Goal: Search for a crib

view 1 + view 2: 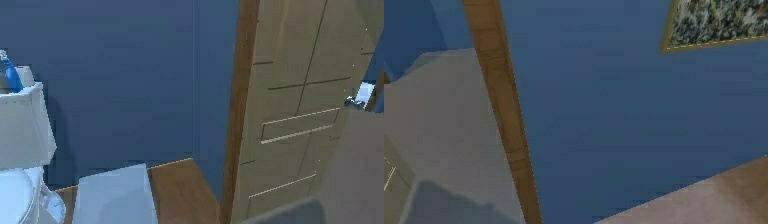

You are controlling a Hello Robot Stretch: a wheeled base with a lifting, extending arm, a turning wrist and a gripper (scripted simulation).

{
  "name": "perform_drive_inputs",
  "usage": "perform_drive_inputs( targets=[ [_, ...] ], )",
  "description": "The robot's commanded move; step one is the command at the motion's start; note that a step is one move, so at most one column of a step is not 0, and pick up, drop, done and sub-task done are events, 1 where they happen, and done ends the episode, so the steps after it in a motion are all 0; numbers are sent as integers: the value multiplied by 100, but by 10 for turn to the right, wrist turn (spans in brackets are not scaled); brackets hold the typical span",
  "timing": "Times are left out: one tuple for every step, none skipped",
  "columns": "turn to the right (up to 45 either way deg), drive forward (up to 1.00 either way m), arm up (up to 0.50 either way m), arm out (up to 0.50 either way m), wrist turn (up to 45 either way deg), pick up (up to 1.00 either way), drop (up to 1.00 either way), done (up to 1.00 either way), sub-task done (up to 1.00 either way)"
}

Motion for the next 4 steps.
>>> perform_drive_inputs(
  targets=[
    [60, 0, 0, 0, 0, 0, 0, 0, 0],
    [0, 20, 0, 0, 0, 0, 0, 0, 0],
    [180, 0, 0, 0, 0, 0, 0, 0, 0],
    [0, 45, 0, 0, 0, 0, 0, 0, 0]
  ],
)
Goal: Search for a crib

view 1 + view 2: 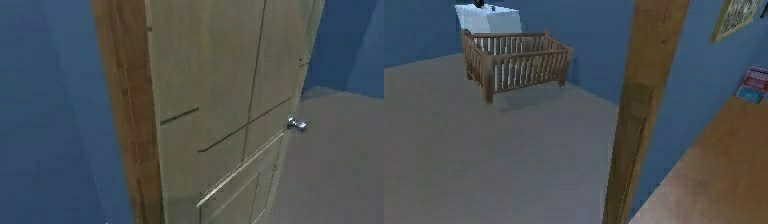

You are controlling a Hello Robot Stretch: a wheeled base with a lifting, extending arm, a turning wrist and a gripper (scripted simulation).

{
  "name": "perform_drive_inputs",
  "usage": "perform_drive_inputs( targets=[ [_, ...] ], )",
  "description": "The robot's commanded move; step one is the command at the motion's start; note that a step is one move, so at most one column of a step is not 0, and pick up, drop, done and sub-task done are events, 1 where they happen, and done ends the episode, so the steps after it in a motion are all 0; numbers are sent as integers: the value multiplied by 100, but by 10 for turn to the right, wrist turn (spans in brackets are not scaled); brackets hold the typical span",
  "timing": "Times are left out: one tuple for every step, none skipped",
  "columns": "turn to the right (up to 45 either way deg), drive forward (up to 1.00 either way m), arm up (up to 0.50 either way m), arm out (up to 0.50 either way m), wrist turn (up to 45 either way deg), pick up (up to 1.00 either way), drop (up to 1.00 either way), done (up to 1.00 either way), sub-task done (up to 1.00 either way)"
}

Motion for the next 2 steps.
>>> perform_drive_inputs(
  targets=[
    [450, 0, 0, 0, 0, 0, 0, 0, 0],
    [210, 0, 0, 0, 0, 0, 0, 0, 0]
  ],
)
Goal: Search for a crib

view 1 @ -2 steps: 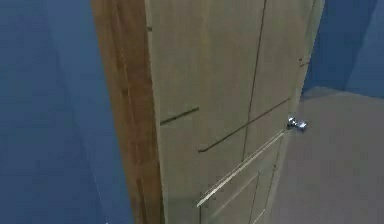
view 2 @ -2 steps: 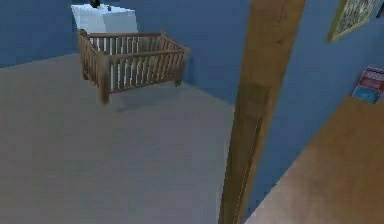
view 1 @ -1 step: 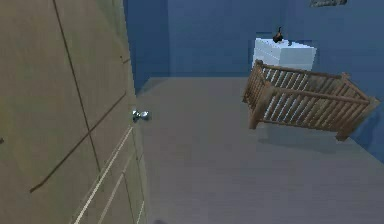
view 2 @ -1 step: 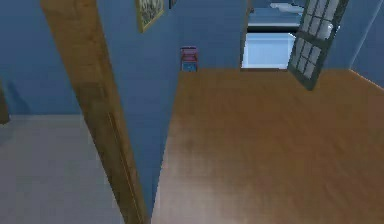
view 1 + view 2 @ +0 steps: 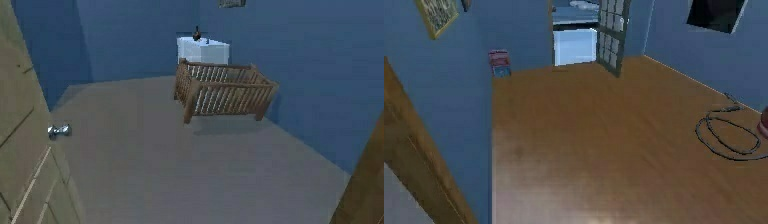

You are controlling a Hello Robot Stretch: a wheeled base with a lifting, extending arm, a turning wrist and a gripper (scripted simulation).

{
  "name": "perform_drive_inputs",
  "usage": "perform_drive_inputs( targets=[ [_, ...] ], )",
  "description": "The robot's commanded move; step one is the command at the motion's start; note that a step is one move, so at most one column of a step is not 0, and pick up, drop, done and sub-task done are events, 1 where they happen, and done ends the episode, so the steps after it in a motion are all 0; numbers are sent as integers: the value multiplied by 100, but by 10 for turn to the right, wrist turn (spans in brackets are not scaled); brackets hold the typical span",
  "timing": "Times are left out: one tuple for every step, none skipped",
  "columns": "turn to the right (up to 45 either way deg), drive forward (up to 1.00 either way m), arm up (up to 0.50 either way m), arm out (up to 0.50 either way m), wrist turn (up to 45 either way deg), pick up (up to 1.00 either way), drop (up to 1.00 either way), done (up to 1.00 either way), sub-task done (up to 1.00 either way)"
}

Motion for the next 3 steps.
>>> perform_drive_inputs(
  targets=[
    [0, 100, 0, 0, 0, 0, 0, 0, 0],
    [60, 0, 0, 0, 0, 0, 0, 0, 0],
    [0, 35, 0, 0, 0, 0, 0, 0, 0]
  ],
)
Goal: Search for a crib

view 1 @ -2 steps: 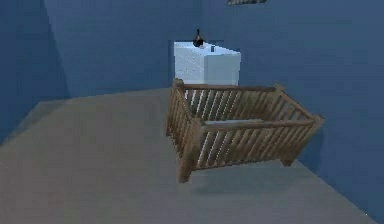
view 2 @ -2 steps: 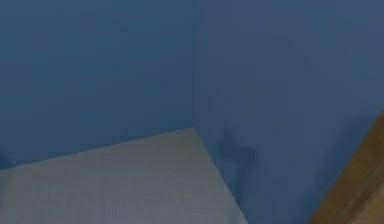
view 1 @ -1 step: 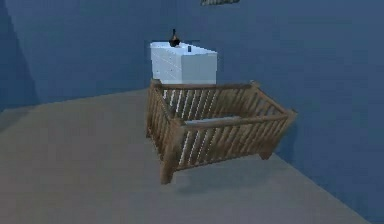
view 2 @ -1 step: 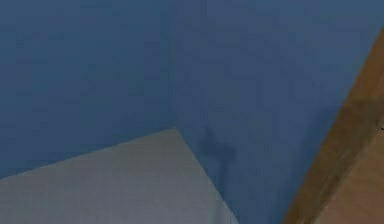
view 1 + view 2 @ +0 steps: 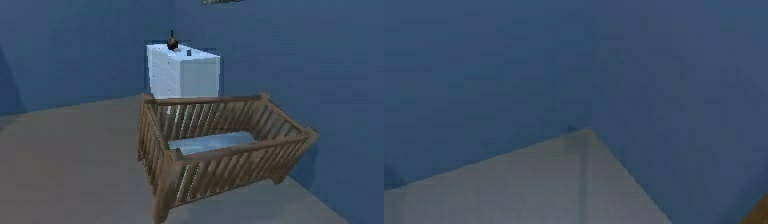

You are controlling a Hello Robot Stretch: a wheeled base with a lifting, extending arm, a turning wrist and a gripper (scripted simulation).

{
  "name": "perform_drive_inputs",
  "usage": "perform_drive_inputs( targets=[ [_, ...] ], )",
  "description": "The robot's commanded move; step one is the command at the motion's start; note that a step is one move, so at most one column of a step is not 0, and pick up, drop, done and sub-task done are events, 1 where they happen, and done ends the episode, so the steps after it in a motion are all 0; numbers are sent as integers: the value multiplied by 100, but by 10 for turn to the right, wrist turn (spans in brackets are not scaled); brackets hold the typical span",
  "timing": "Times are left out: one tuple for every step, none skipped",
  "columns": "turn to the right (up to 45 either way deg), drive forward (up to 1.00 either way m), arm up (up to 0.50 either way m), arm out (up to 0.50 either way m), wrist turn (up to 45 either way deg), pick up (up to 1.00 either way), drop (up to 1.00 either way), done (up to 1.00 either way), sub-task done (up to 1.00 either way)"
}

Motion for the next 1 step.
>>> perform_drive_inputs(
  targets=[
    [0, 0, 0, 0, 0, 0, 0, 100, 0]
  ],
)
